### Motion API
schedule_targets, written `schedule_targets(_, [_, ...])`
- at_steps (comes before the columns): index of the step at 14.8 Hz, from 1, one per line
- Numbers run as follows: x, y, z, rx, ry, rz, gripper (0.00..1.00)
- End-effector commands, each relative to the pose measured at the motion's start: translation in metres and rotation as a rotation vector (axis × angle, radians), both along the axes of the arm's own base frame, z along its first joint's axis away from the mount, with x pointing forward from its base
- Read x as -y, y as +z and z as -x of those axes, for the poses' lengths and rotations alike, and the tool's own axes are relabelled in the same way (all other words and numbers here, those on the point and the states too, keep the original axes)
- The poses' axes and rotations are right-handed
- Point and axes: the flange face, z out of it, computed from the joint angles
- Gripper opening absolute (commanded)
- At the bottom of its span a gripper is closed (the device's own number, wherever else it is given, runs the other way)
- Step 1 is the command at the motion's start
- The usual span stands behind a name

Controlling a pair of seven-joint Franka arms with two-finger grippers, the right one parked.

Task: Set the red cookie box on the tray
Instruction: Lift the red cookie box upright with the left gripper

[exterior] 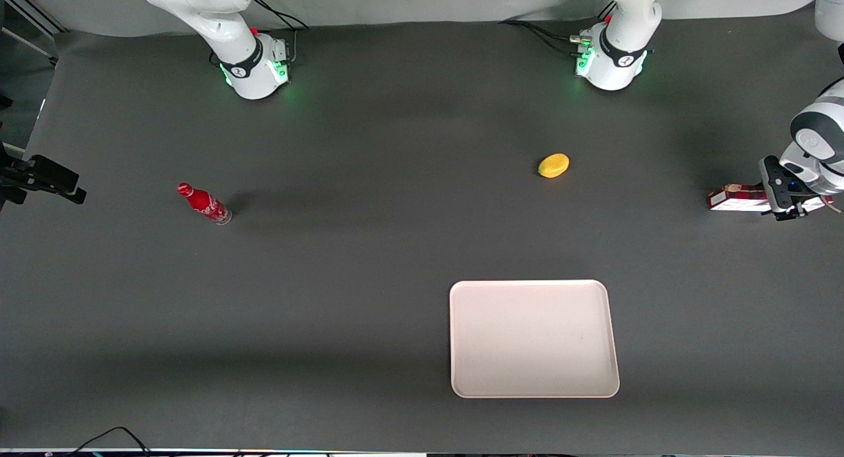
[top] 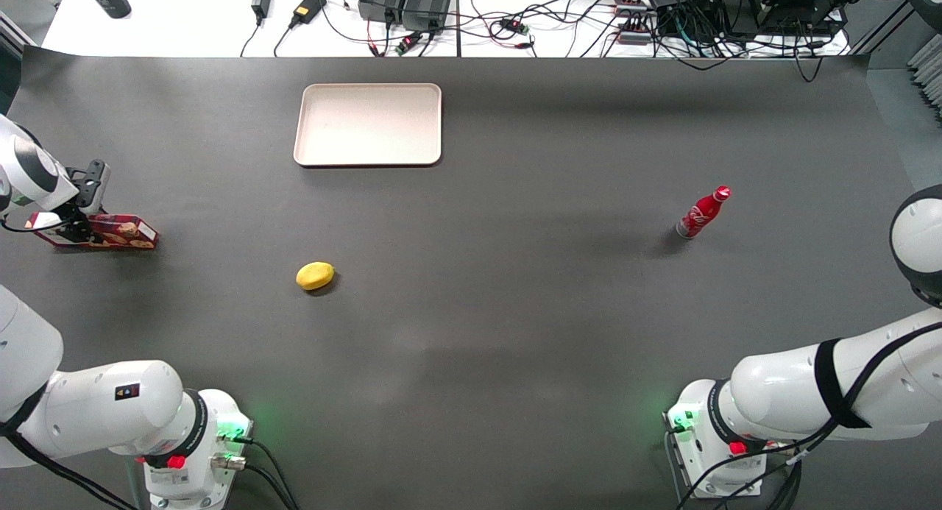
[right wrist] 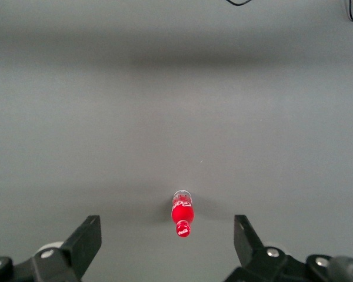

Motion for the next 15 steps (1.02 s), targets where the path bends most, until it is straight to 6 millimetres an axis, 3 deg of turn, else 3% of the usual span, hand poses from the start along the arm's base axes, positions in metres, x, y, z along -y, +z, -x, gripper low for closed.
schedule_targets(1, [-0.001, 0.004, -0.014, 0.022, -0.039, -0.007, 0.11])
schedule_targets(3, [0.002, 0.005, -0.017, 0.024, -0.046, -0.010, 0.00])
schedule_targets(9, [0.002, 0.023, -0.030, 0.035, 0.037, -0.002, 0.00])
schedule_targets(13, [0.003, 0.071, -0.058, 0.002, 0.210, 0.036, 0.00])
schedule_targets(15, [0.015, 0.110, -0.082, 0.006, 0.311, 0.041, 0.00])
